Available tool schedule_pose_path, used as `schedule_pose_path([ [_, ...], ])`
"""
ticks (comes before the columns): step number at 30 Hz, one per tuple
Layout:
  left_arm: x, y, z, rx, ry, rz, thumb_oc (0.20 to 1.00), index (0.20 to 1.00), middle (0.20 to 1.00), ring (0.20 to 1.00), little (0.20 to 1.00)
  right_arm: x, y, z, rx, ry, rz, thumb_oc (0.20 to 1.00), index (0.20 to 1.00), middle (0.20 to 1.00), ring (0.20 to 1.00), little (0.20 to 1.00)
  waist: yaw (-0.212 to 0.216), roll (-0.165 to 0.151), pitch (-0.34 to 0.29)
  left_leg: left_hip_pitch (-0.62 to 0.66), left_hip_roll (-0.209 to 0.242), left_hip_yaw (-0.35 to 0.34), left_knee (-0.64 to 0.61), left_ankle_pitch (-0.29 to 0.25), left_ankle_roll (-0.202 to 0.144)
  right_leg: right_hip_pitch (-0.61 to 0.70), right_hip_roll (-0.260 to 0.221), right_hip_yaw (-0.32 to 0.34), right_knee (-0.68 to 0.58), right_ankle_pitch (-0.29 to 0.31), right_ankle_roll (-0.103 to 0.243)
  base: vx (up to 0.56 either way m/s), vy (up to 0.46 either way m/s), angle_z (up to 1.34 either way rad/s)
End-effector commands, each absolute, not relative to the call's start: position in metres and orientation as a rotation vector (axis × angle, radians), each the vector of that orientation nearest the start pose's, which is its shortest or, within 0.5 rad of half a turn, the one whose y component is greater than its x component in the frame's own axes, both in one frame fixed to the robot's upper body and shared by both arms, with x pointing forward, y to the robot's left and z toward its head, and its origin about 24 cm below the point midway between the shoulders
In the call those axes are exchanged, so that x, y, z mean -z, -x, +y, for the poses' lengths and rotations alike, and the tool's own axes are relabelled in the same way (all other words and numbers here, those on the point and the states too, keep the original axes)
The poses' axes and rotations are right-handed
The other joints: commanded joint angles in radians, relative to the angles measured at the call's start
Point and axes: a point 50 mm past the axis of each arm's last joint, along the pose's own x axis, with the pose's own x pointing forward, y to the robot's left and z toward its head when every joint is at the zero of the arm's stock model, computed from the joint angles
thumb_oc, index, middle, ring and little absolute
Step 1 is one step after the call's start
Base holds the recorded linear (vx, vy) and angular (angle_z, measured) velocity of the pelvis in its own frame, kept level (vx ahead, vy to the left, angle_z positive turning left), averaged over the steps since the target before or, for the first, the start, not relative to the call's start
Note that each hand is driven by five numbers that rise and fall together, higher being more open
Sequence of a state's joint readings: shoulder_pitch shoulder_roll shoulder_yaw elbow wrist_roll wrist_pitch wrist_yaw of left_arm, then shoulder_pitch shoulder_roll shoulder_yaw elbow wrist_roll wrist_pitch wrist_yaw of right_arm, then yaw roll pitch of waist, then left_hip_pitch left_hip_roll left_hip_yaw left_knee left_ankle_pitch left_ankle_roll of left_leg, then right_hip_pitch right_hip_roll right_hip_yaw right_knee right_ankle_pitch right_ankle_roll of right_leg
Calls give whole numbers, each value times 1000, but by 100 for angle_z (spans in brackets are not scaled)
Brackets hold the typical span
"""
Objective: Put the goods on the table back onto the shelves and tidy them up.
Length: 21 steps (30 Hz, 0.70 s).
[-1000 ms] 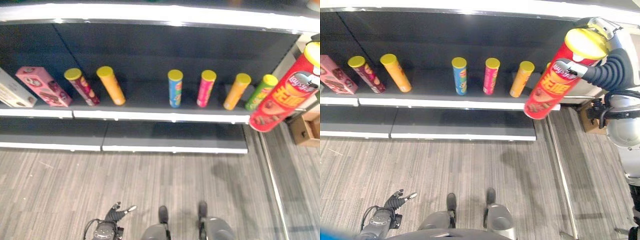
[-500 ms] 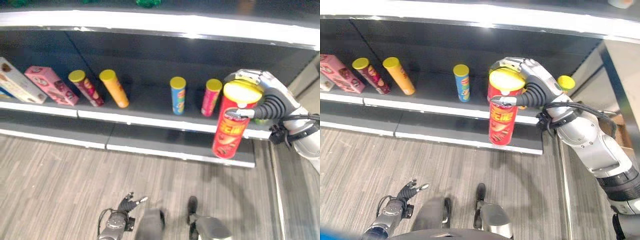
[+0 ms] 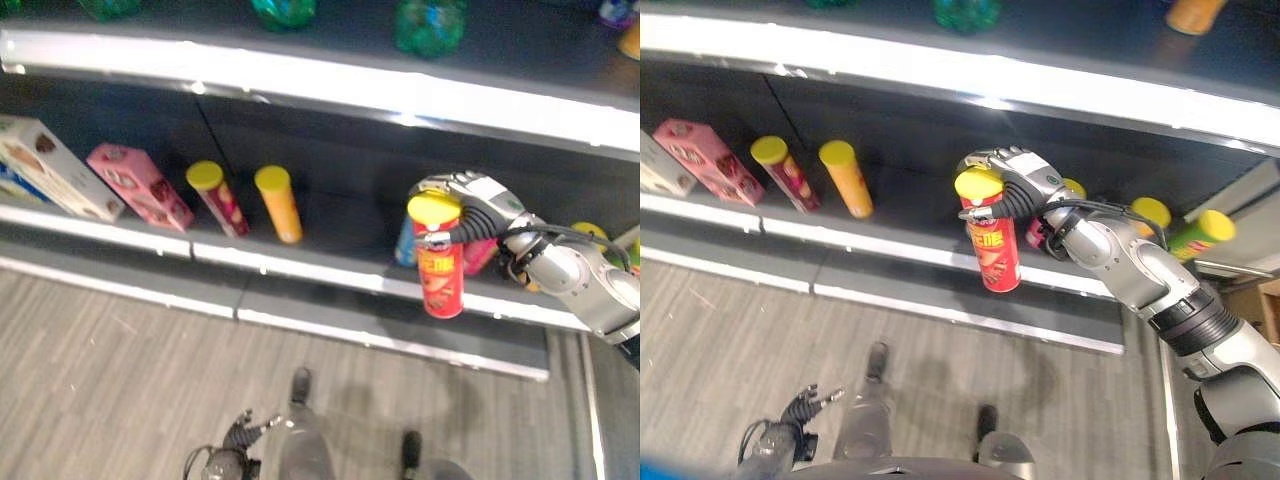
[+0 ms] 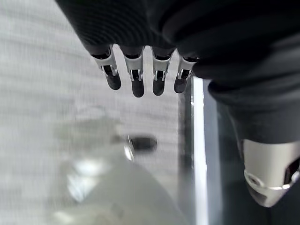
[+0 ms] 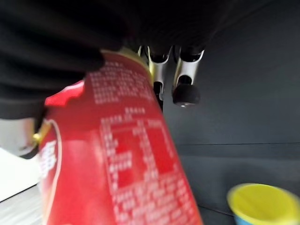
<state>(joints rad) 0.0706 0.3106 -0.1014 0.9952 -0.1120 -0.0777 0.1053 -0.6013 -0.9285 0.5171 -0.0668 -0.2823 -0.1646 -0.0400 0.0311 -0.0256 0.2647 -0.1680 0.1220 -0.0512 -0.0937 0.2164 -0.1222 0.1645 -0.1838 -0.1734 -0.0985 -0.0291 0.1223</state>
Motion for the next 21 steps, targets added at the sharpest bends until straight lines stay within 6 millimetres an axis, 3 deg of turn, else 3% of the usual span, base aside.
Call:
schedule_pose_path([
  [1,128,-127,272,-202,-375,935,1000,1000,1000,1000,1000,-235,-301,-152,-293,1280,-813,200,200,200,200,200,21,-16,-40,32,33,36,103,-207,-30,-65,-81,-1,82,-62,89,86,435,4],
  [5,121,-136,283,-230,-409,905,1000,1000,1000,1000,1000,-243,-308,-137,-266,1267,-864,200,200,200,200,200,29,-29,-34,53,-22,92,86,-242,27,-152,-142,-20,175,15,104,66,344,-28],
  [7,118,-138,288,-252,-413,901,1000,1000,1000,1000,1000,-242,-314,-135,-247,1258,-858,200,200,200,200,200,36,-32,-19,62,-31,102,75,-245,44,-176,-140,-52,204,57,102,29,148,-36],
  [9,117,-141,288,-265,-401,889,1000,1000,1000,1000,1000,-242,-318,-139,-204,1259,-843,200,200,200,200,200,33,-25,-5,64,-33,96,64,-242,49,-208,-115,-27,182,60,98,16,43,-31],
  [11,116,-144,287,-269,-392,877,1000,1000,1000,1000,1000,-245,-321,-145,-141,1268,-848,200,200,200,200,200,35,-16,11,49,-38,92,70,-245,49,-231,-93,-18,104,44,99,38,1,-10],
  [14,120,-140,281,-268,-374,885,1000,1000,1000,1000,1000,-241,-324,-140,-111,1266,-863,200,200,200,200,200,46,-21,15,43,-45,90,72,-244,43,-218,-98,-33,72,71,113,37,-61,31],
  [21,124,-138,267,-250,-339,875,1000,1000,1000,1000,1000,-212,-339,-149,-62,1350,-756,200,200,200,200,200,77,-4,33,-3,-29,65,89,-232,17,-202,-98,-92,50,63,109,23,-90,19],
])
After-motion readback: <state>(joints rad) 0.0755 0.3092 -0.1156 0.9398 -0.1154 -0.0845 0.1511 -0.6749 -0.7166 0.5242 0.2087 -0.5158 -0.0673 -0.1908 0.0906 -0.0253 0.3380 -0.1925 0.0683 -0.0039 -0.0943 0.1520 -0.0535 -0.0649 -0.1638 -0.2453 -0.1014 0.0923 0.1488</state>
